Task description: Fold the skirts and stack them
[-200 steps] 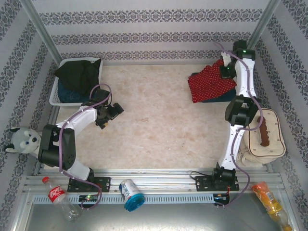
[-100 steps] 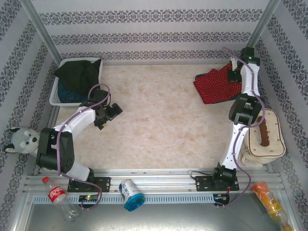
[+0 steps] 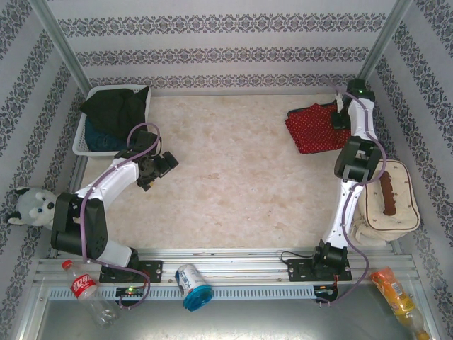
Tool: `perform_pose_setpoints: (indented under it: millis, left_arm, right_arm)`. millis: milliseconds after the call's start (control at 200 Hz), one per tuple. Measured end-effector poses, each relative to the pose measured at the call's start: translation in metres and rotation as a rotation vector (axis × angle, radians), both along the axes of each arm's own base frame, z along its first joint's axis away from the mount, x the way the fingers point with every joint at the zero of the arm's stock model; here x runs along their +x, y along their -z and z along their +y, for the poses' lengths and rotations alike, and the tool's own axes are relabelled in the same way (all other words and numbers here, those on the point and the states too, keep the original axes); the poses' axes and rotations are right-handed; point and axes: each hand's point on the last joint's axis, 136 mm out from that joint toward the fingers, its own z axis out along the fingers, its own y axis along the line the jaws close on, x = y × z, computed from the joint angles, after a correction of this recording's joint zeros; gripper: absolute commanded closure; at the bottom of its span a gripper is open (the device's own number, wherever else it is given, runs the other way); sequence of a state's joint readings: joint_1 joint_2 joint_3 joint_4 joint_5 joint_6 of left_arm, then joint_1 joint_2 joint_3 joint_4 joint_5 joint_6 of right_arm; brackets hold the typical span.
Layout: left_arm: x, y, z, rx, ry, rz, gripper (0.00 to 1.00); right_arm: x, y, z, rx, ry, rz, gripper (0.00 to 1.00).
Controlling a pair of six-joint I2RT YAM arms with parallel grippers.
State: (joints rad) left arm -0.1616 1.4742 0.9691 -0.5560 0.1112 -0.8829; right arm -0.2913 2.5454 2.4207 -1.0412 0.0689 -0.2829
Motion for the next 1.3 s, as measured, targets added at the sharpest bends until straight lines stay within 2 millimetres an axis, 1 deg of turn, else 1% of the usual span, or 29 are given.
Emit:
perform_pose_setpoints:
  millis: [60, 140, 230, 350, 415, 520, 575, 644, 734, 834, 899, 959, 1014, 1079, 1124, 1199, 1259, 1299]
  left_arm:
    - [0.0, 0.0, 0.001, 0.004, -0.001, 0.002, 0.0]
    - [0.0, 0.0, 0.002, 0.013, 0.0, 0.001, 0.0]
    - [-0.002, 0.002, 0.002, 0.015, 0.003, 0.005, 0.0]
    - [-0.007, 0.01, 0.004, 0.016, 0.004, 0.024, 0.0]
    - [-0.009, 0.013, 0.006, 0.017, 0.0, 0.03, 0.0]
    - [-0.01, 0.014, 0.008, 0.01, 0.002, 0.033, 0.0]
    - [-0.009, 0.014, 0.007, 0.008, 0.008, 0.03, 0.0]
    - [-0.008, 0.013, 0.007, 0.005, 0.016, 0.025, 0.0]
    - [-0.007, 0.013, 0.008, 0.004, 0.015, 0.021, 0.0]
    - [-0.005, 0.013, 0.009, 0.002, 0.014, 0.015, 0.0]
    - [-0.005, 0.013, 0.009, -0.002, 0.015, 0.015, 0.0]
    - [-0.004, 0.014, 0.009, -0.004, 0.014, 0.017, 0.0]
    - [-0.004, 0.015, 0.009, -0.007, 0.014, 0.018, 0.0]
    - [-0.004, 0.015, 0.008, -0.011, 0.016, 0.018, 0.0]
    - [-0.004, 0.015, 0.008, -0.012, 0.016, 0.017, 0.0]
    - [-0.004, 0.016, 0.007, -0.014, 0.017, 0.018, 0.0]
    - [-0.005, 0.017, 0.008, -0.014, 0.017, 0.02, 0.0]
    - [-0.006, 0.018, 0.008, -0.014, 0.018, 0.023, 0.0]
  right_arm:
    - [-0.005, 0.007, 0.008, -0.005, -0.007, 0.038, 1.0]
    - [-0.01, 0.011, 0.025, -0.012, -0.023, 0.084, 1.0]
    - [-0.012, 0.011, 0.05, -0.008, -0.041, 0.126, 1.0]
    - [-0.017, 0.013, 0.088, 0.016, -0.057, 0.17, 1.0]
    - [-0.019, 0.014, 0.104, 0.035, -0.056, 0.185, 1.0]
    - [-0.019, 0.013, 0.122, 0.074, -0.045, 0.181, 1.0]
    - [-0.019, 0.01, 0.126, 0.095, -0.041, 0.176, 1.0]
    - [-0.018, 0.002, 0.127, 0.118, -0.035, 0.159, 1.0]
    - [-0.015, -0.017, 0.123, 0.155, -0.026, 0.117, 1.0]
    - [-0.013, -0.047, 0.115, 0.218, -0.014, 0.045, 1.0]
    - [-0.012, -0.071, 0.109, 0.263, -0.01, -0.015, 1.0]
    - [-0.013, -0.087, 0.101, 0.288, -0.006, -0.056, 0.99]
    - [-0.013, -0.095, 0.094, 0.304, -0.003, -0.08, 0.97]
    - [-0.014, -0.096, 0.087, 0.321, 0.003, -0.089, 0.95]
    - [-0.015, -0.093, 0.083, 0.33, 0.009, -0.082, 0.9]
    - [-0.016, -0.086, 0.078, 0.334, 0.014, -0.071, 0.77]
    - [-0.017, -0.08, 0.074, 0.33, 0.038, -0.056, 0.59]
    - [-0.018, -0.076, 0.071, 0.316, 0.053, -0.047, 0.53]
